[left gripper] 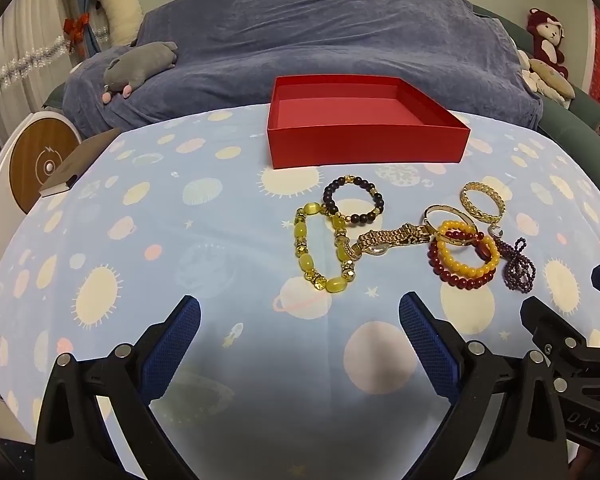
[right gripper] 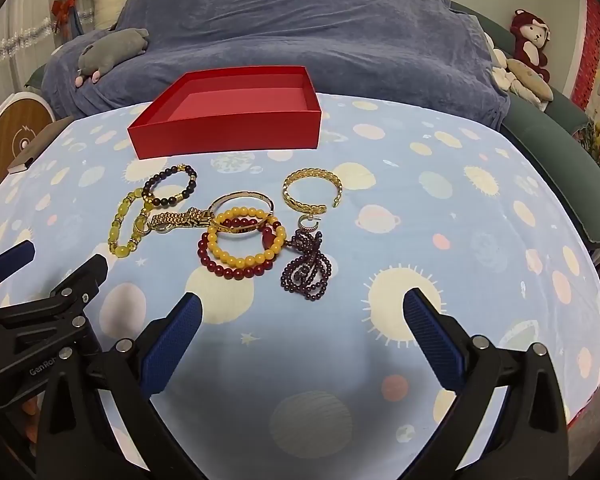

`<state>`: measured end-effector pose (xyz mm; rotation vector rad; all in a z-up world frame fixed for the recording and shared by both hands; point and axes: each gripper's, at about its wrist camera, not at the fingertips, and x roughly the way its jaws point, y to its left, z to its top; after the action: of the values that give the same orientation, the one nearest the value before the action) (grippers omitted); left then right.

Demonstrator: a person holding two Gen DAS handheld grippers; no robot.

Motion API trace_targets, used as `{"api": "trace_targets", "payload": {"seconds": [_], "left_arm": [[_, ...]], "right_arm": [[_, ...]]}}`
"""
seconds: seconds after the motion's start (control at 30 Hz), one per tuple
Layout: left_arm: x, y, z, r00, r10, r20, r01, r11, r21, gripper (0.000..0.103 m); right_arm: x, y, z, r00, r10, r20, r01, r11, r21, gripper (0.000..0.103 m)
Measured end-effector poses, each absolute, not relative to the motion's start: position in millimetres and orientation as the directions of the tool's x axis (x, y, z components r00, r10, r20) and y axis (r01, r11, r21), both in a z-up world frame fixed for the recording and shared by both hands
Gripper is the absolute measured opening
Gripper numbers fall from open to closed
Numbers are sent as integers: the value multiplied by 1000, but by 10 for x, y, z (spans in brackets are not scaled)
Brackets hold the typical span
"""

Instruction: Organize jewelry

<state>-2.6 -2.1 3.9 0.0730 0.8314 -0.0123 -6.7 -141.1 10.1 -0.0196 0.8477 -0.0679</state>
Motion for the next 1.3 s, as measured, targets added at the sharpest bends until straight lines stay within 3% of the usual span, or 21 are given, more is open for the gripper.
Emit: {"api": "trace_targets", "payload": {"seconds": [1.3], "left_arm": [[-15,2,26,671,15,-741,33,998,49,95]], "right_arm": [[-68,-1418,99,661,-67,-747,51,998,-44,96]]}}
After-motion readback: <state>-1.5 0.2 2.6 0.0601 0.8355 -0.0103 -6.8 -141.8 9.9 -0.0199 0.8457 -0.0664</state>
